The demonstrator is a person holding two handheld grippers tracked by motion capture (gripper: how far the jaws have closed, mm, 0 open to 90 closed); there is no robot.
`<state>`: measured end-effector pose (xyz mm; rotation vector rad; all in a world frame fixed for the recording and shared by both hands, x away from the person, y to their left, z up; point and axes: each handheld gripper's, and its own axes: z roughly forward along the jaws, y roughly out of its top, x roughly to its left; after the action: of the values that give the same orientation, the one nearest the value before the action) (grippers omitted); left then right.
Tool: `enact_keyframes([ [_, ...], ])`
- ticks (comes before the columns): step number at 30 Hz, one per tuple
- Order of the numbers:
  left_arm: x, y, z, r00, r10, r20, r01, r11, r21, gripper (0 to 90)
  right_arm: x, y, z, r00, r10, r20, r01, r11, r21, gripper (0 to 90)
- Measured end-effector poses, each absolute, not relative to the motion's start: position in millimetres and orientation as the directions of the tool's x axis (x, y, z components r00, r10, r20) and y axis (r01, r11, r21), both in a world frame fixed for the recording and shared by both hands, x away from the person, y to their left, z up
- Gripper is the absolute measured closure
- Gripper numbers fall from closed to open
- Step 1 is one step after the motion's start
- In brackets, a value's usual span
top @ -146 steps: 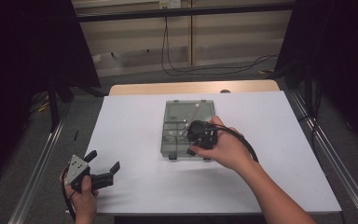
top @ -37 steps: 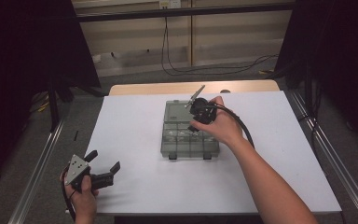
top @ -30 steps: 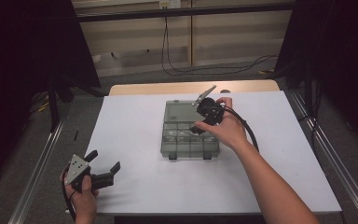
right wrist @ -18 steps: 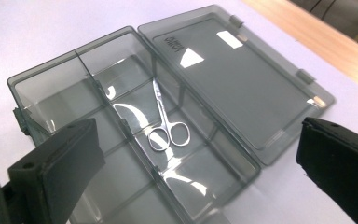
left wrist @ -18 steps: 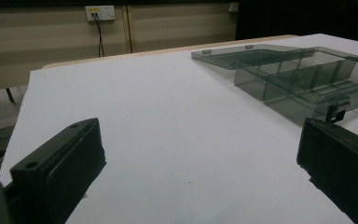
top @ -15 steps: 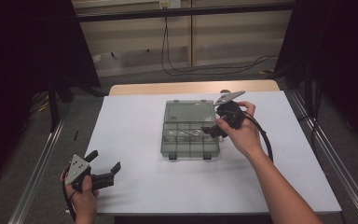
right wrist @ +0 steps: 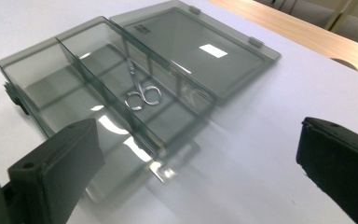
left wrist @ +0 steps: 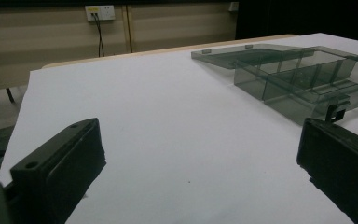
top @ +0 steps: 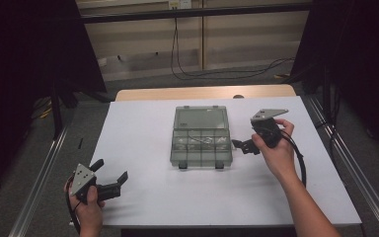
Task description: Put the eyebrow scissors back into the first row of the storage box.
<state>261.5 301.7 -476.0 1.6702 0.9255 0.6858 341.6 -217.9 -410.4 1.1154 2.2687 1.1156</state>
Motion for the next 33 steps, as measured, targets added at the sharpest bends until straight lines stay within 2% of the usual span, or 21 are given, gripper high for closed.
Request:
enact_keyframes([
  [33, 261, 300, -476, 0.542, 0.84, 0.002, 0.237, -0.155, 0.959, 0.3, 253, -325, -446, -0.406, 0.909, 0.091, 0.467, 0.121, 0.876, 0.0],
])
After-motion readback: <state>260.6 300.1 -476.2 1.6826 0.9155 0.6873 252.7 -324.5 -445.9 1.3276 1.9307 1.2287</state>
